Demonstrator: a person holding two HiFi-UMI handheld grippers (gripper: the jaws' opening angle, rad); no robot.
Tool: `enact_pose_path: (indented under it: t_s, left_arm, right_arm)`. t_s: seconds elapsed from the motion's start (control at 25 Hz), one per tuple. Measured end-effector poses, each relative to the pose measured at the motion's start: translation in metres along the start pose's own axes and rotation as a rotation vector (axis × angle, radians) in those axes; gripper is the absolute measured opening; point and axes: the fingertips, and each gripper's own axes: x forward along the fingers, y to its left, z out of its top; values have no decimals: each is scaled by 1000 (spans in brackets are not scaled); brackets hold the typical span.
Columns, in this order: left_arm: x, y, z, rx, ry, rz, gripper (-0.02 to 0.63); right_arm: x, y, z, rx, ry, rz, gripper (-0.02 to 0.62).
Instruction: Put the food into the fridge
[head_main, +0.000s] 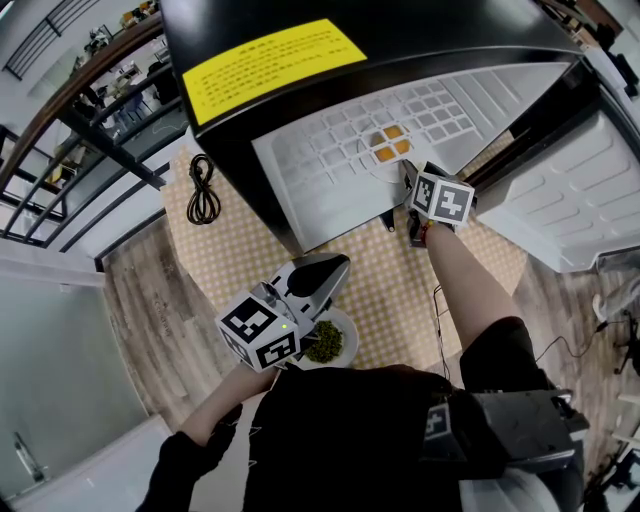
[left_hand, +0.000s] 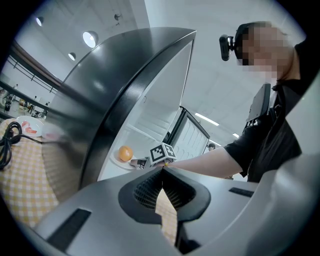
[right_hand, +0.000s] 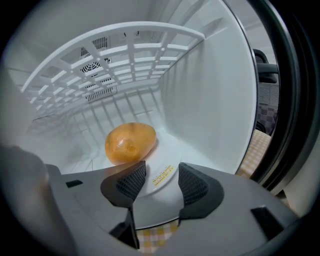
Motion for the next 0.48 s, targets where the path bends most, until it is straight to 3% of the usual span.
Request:
enact_pose_path:
  t_s: [0.24, 0.48]
  left_arm:
    - [-2, 1, -1, -3, -5, 5, 12]
    - [-5, 3, 0, -3, -11, 11, 12]
  right_arm:
    - [0, -1, -1, -32, 14, -26, 213]
    - [1, 1, 2, -139, 21, -41, 219]
